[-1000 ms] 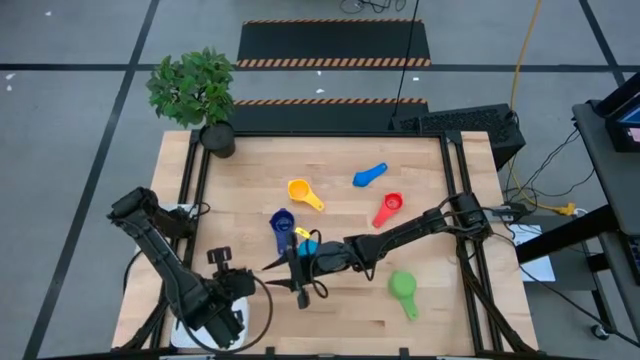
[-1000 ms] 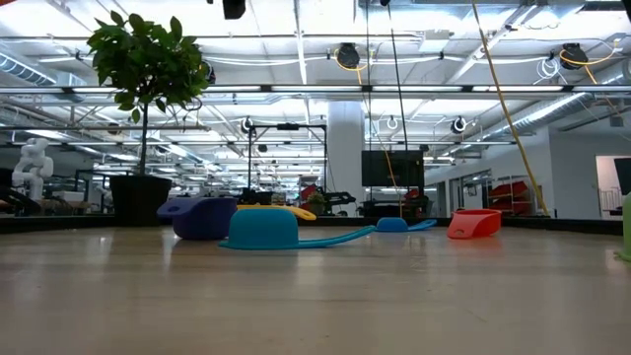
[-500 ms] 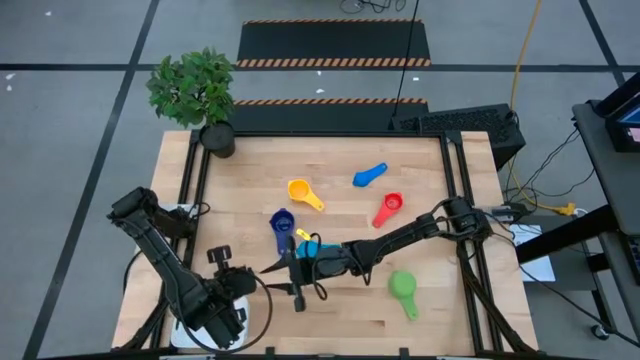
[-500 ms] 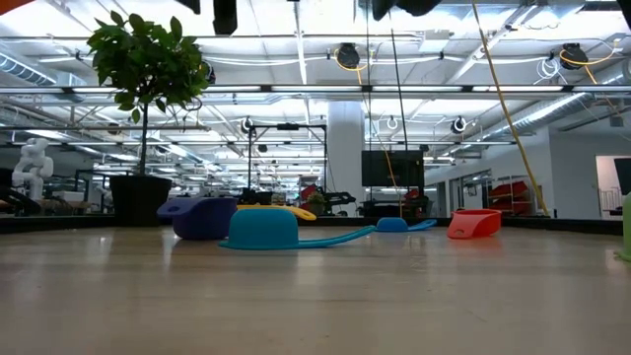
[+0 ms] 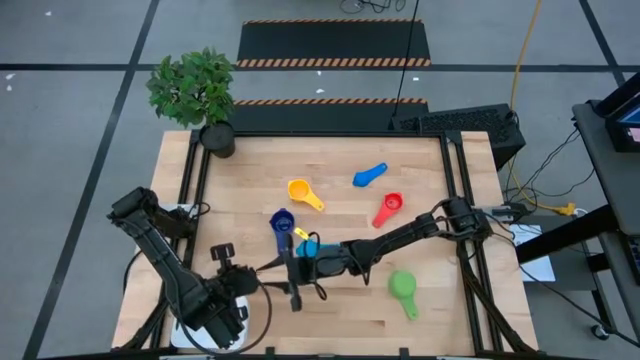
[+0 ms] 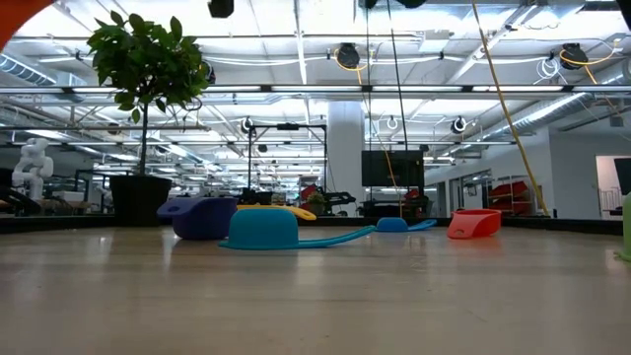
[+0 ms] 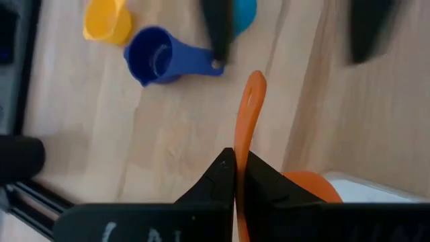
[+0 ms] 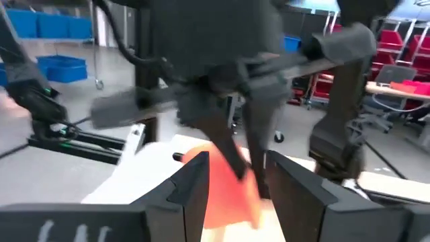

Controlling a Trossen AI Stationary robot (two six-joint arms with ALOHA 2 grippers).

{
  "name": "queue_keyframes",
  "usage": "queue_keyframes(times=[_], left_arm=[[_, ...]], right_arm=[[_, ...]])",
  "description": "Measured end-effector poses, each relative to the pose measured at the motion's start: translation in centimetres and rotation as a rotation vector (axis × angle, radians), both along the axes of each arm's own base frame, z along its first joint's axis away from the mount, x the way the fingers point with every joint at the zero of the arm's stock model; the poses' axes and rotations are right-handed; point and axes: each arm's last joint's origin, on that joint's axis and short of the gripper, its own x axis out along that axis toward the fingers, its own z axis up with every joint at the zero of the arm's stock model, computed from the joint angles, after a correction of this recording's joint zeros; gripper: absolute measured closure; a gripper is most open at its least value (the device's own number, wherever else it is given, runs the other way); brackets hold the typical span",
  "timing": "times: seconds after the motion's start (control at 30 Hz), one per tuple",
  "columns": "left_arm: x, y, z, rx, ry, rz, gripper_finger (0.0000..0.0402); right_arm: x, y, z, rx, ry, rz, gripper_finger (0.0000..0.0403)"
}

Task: Nest measuring cups in basket
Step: Put the orange measuring cup into the white bin

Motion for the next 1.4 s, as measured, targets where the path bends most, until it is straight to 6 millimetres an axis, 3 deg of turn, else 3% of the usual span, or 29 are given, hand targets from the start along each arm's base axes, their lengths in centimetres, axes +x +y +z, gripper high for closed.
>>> queue_keyframes(times=[0.2,0.33,0.57,0.73,0.93,1.03,1.23,1.4], left_arm=[[0.5,0.6,0.1,0.072,0.072,-0.178,0.0389],[0.5,1.9,1.4,0.101,0.093,-0.292,0.0389],[-1.2,5.4,5.5,-0.024,-0.083,-0.136,0.0389],[-3.0,7.2,7.7,-0.109,-0.195,-0.049,0.0389],[-3.4,8.5,8.6,-0.143,-0.248,0.015,0.0389],[-3.1,8.8,8.6,-0.151,-0.240,0.025,0.0389],[-2.4,9.8,8.5,-0.117,-0.202,-0.009,0.0389],[-2.0,10.6,8.5,-0.071,-0.160,-0.065,0.0389]], right_arm=[[0.5,-2.0,-0.6,-0.097,0.050,-0.019,0.0261],[0.4,-3.1,0.4,-0.225,0.038,-0.036,0.0261],[-0.9,-6.6,4.1,-0.247,0.110,-0.104,0.0261],[-3.4,-7.6,8.5,-0.210,0.110,-0.211,0.0261],[-8.0,-8.5,15.2,0.075,0.022,-0.231,0.0261],[-10.3,-9.2,17.5,0.261,0.016,-0.234,0.0261],[-13.2,-10.2,19.6,0.572,0.031,-0.271,0.0261],[-13.0,-10.7,19.2,0.901,0.009,-0.382,0.0261]])
